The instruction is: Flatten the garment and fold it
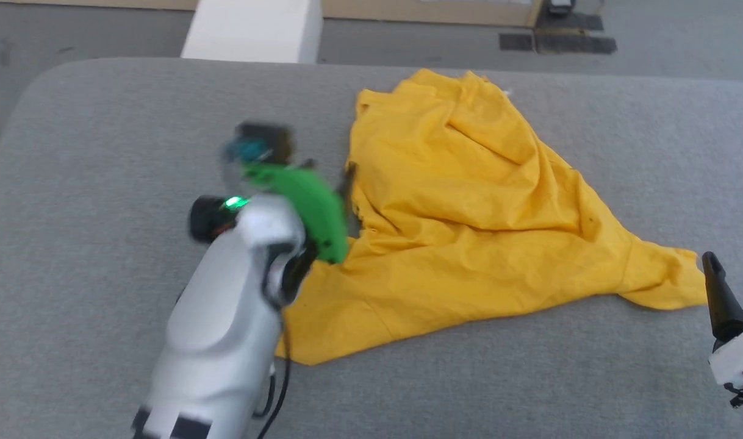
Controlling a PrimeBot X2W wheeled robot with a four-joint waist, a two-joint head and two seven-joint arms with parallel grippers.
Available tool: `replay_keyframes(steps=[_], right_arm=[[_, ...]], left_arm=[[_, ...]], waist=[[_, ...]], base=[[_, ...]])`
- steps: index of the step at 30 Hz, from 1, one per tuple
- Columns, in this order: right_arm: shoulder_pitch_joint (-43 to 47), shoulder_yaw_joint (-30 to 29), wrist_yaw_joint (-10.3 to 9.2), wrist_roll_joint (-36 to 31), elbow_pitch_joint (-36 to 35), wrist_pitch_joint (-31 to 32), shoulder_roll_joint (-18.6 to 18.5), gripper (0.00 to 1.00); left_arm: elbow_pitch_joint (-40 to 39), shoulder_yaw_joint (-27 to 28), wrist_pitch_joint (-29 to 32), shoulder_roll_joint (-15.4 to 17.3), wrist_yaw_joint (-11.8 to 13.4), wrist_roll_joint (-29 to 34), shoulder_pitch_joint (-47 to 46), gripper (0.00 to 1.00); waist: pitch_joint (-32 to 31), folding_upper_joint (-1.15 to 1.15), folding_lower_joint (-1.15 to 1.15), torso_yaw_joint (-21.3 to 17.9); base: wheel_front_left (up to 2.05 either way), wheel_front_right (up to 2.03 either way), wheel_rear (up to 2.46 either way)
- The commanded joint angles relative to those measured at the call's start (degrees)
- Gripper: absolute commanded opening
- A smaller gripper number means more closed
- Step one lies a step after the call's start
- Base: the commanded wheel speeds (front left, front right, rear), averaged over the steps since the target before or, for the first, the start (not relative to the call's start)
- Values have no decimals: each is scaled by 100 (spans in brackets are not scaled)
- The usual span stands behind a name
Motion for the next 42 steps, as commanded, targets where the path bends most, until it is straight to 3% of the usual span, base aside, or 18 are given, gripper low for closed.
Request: replay_keyframes(steps=[1,4,7,15,16,17,18,22,23,28,34,38,39,40,42], right_arm=[[-92,14,-8,34,33,-48,5,100],[-140,44,-8,36,82,-92,5,100],[-192,104,-8,66,131,-154,5,100],[-251,59,-8,109,236,-309,6,100],[-250,57,-8,119,245,-327,6,100],[-254,49,-8,131,251,-345,6,100],[-251,45,-8,114,262,-358,6,100],[-262,56,-8,97,300,-396,6,100],[-309,101,-8,87,293,-402,6,100],[-386,201,-8,85,238,-409,6,100],[-402,204,-8,61,210,-442,6,100],[-405,244,-8,34,205,-431,6,100],[-404,250,-8,27,208,-424,6,100],[-404,256,-8,20,213,-417,6,100],[-405,280,-8,-14,213,-394,6,100]], left_arm=[[265,-232,536,-4,44,-24,-290,100],[765,-598,1446,-4,132,53,-830,100],[1241,-767,1900,36,257,228,-1185,100],[2074,-1024,2294,75,122,258,-1286,100],[2133,-1050,2287,70,87,243,-1272,49],[2170,-1045,2256,66,62,209,-1261,38],[2222,-1038,2249,60,41,162,-1248,0],[2207,-846,1813,57,92,4,-1357,0],[2156,-583,1305,174,268,-54,-1573,0],[2082,-44,269,580,681,-74,-2089,0],[2137,449,-604,1032,1038,-113,-2503,0],[2363,600,-661,1112,1077,-245,-2500,0],[2409,666,-630,1058,1056,-352,-2484,9],[2454,701,-591,1002,1038,-433,-2449,100],[2467,752,-573,912,948,-570,-2390,100]], waist=[[242,0,0,-271],[388,0,0,-439],[516,0,0,-606],[726,0,0,-817],[742,0,0,-820],[754,0,0,-821],[763,0,0,-817],[772,0,0,-776],[793,0,0,-759],[940,0,0,-800],[1156,0,0,-842],[1219,0,0,-802],[1216,0,0,-769],[1195,0,0,-727],[1130,0,0,-641]], base=[[0,0,0],[0,0,0],[0,0,0],[0,0,0],[0,0,0],[0,0,0],[0,0,0],[0,0,0],[0,0,0],[0,0,0],[0,0,0],[0,0,0],[0,0,0],[0,0,0],[0,0,0]])
